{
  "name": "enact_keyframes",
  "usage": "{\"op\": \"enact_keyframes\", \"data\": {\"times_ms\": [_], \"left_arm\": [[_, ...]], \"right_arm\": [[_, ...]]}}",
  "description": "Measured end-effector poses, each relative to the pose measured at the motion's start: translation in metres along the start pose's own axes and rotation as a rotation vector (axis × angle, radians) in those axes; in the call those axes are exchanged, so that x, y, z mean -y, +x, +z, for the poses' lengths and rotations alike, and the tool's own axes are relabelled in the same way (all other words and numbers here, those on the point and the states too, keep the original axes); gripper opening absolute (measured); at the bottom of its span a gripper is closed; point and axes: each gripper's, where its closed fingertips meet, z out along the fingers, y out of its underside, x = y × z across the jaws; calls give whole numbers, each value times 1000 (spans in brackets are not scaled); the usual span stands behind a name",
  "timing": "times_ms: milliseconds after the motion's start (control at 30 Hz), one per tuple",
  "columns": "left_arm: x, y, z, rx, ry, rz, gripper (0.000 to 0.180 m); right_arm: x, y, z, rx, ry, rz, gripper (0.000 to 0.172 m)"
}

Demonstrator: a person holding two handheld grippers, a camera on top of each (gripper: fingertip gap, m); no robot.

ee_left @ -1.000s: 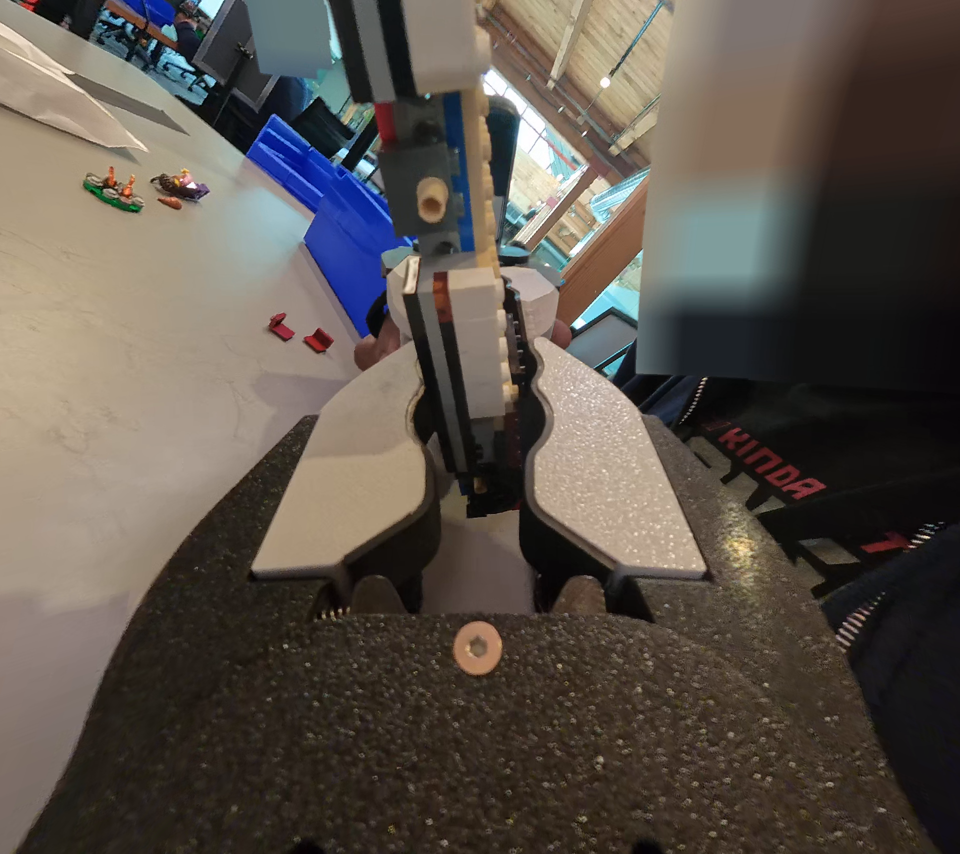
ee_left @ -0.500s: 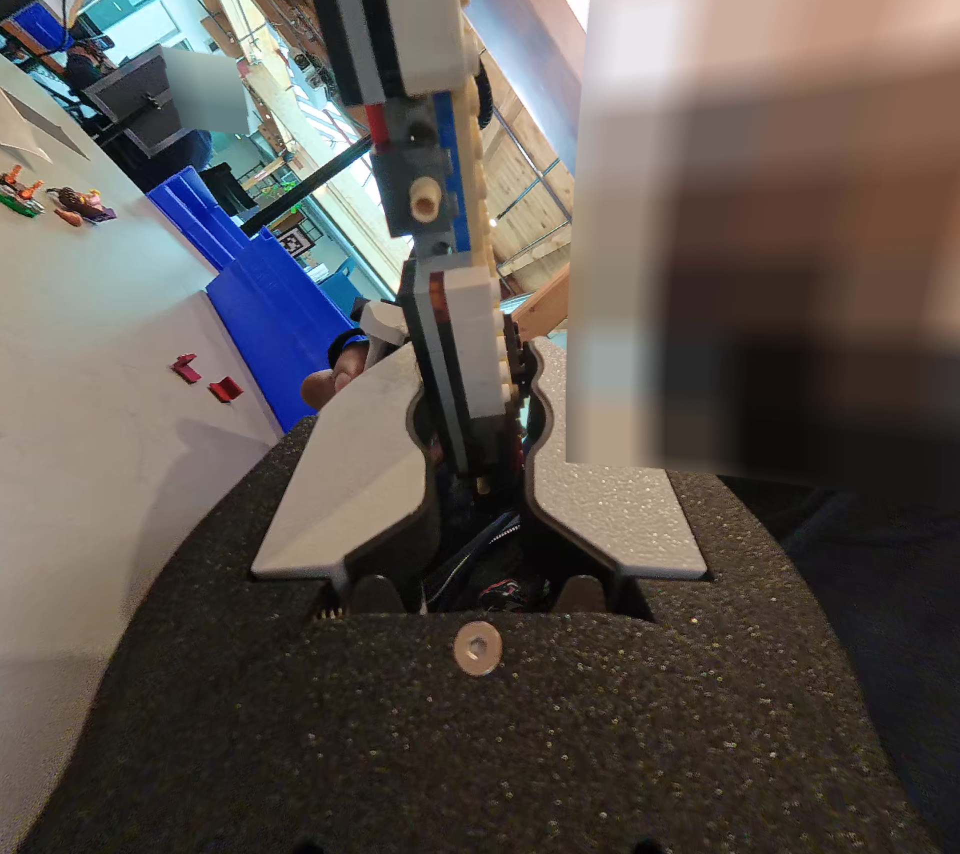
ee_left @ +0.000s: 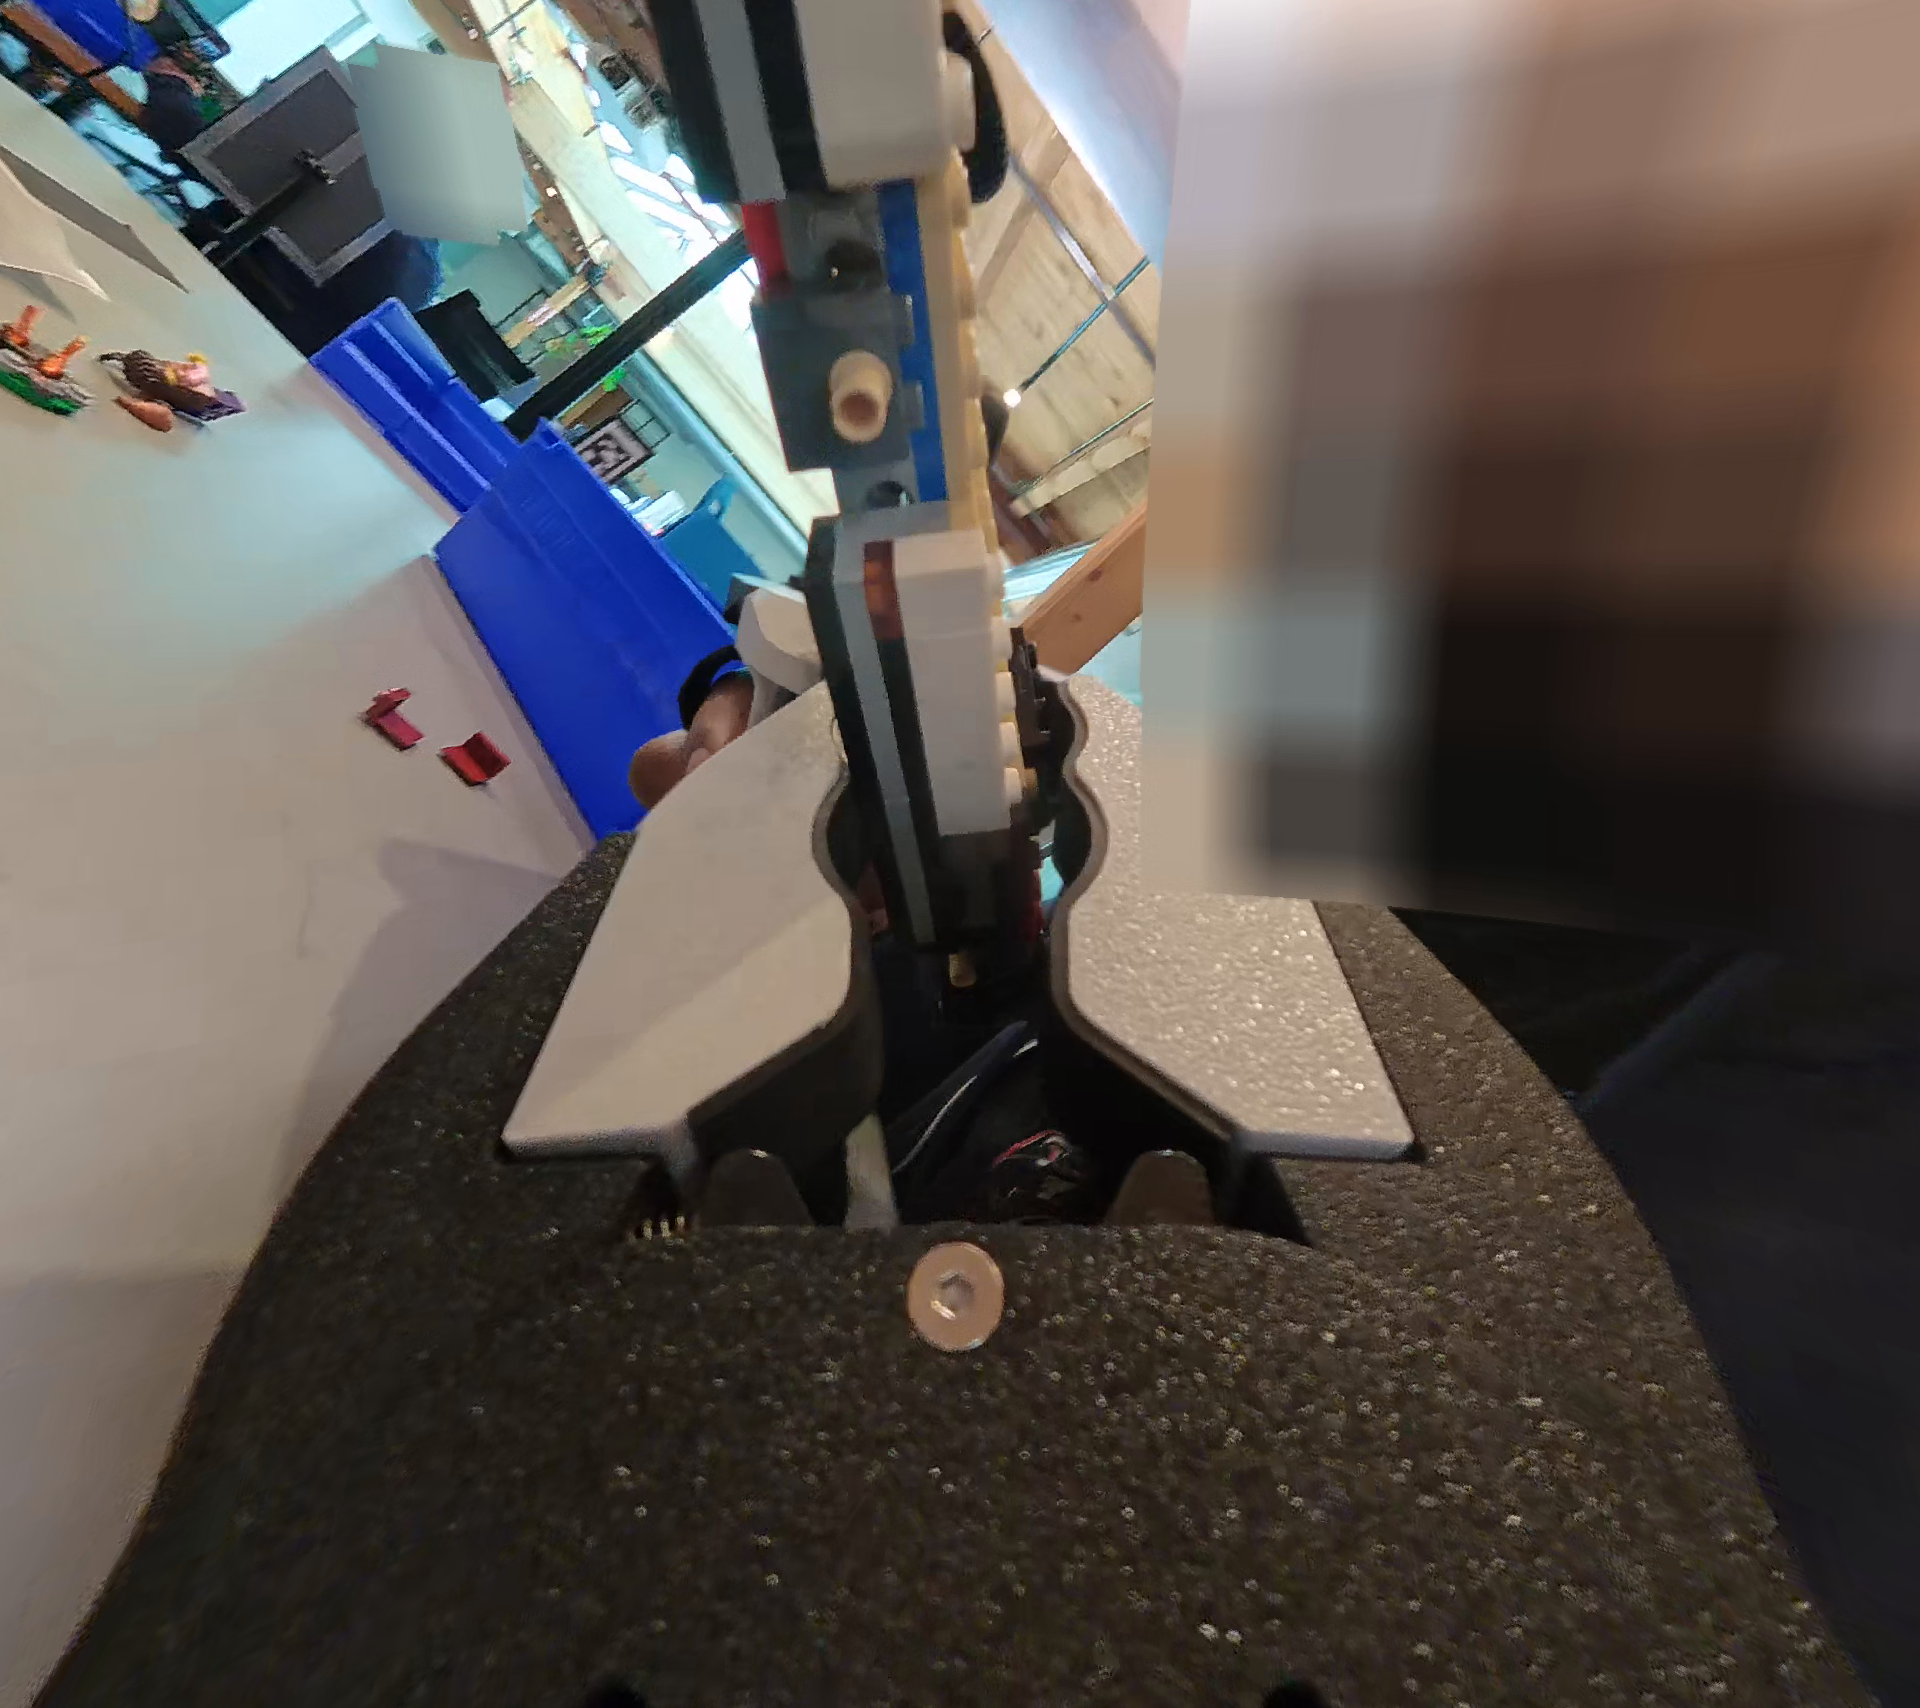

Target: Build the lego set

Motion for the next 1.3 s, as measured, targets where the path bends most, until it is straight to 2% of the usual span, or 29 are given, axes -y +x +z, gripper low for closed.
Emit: {"op": "enact_keyframes", "data": {"times_ms": [33,233,333,400,867,1300], "left_arm": [[-2,-1,1,24,-22,31,33],[-18,-3,7,196,-237,341,32],[-23,-5,7,256,-319,434,32],[-26,-6,7,278,-353,465,32],[-29,-3,4,279,-348,477,32],[-33,-11,3,334,-400,538,32]], "right_arm": [[0,0,0,-3,-2,-3,49],[-4,4,-6,8,-5,-18,44],[-7,0,-9,41,-12,-60,34],[-11,-1,-10,55,-19,-77,33],[-14,-5,-8,130,-1,-74,30],[-15,1,-8,97,-12,-72,32]]}}
